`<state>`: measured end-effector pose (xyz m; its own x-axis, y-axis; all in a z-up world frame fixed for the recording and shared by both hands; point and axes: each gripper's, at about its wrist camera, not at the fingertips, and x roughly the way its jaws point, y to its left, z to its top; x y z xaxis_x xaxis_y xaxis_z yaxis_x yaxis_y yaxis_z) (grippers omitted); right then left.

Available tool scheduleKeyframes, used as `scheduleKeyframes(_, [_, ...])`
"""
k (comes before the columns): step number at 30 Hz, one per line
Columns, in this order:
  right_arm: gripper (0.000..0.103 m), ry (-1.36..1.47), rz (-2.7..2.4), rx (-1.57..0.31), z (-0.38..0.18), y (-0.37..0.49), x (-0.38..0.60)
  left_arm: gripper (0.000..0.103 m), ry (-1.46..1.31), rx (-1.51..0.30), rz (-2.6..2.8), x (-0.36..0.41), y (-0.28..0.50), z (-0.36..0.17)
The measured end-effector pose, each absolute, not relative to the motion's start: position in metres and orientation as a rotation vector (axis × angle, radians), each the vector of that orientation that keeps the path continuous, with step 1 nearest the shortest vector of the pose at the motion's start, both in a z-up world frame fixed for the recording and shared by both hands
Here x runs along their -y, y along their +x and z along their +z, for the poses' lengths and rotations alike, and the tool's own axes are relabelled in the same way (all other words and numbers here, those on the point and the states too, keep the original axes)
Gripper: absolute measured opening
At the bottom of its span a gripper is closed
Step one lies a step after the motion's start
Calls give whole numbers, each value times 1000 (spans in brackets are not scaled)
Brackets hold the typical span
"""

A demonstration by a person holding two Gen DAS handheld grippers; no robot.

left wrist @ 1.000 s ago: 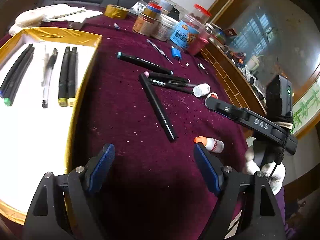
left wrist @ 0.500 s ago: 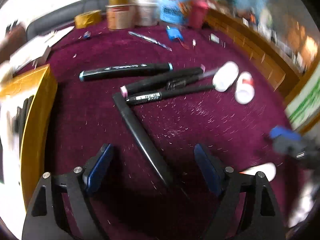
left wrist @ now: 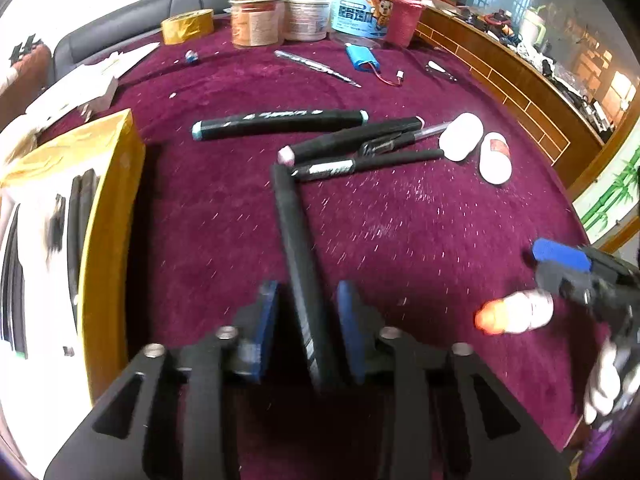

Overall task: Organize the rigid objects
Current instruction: 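Grasp a black pen with the left tool while the right tool grasps an orange-capped dropper bottle, then carry the black pen and dropper bottle into the white tray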

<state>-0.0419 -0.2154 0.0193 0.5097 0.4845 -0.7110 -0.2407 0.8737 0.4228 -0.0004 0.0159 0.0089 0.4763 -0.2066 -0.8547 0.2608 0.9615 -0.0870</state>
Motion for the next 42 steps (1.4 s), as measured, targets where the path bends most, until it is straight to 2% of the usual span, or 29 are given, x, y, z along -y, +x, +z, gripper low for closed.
scheduleKeyframes(2, [48, 250, 444, -944, 22, -43, 210, 48, 85, -1024, -294, -6, 6, 8])
scheduleKeyframes(4, [48, 219, 445, -946, 23, -45, 205, 46, 147, -993, -298, 5, 5, 5])
scheduleKeyframes(6, [49, 177, 446, -951, 25, -47, 199, 22, 141, -979, -322, 3, 2, 5])
scheduleKeyframes(9, [51, 113, 447, -962, 24, -49, 190, 16, 31, -1002, -379, -17, -3, 8])
scheduleKeyframes(23, [51, -155, 437, -1023, 9, -54, 139, 14, -106, -962, -408, -50, -32, 23])
scheduleKeyframes(25, [49, -182, 419, -1028, 7, -55, 136, 17, -107, -978, -391, -49, -28, 20])
scheduleKeyframes(26, [43, -190, 409, -1028, 6, -55, 134, 23, -97, -990, -374, -46, -24, 18])
scheduleKeyframes(27, [39, -197, 397, -1034, 5, -55, 134, 35, -83, -999, -358, -42, -19, 15])
scheduleKeyframes(30, [33, -178, 380, -1031, 5, -54, 136, 58, -50, -1006, -308, -29, -3, 8])
scheduleKeyframes(32, [24, -160, 359, -1026, 6, -54, 139, 59, 23, -978, -295, -13, 2, 5])
scheduleKeyframes(34, [24, -117, 362, -1027, 7, -54, 143, 42, 88, -958, -298, -4, 0, 4])
scheduleKeyframes(35, [24, -102, 365, -1027, 7, -55, 144, 17, 79, -949, -328, -5, -3, 5])
scheduleKeyframes(36, [24, -85, 370, -1025, 8, -56, 146, 12, 46, -958, -349, -11, -4, 7])
scheduleKeyframes(38, [24, -65, 379, -1018, 10, -58, 147, 12, -72, -987, -414, -26, -5, 9])
scheduleKeyframes(42, [24, -26, 402, -1000, 17, -62, 145, 13, -133, -945, -429, -45, -19, 20])
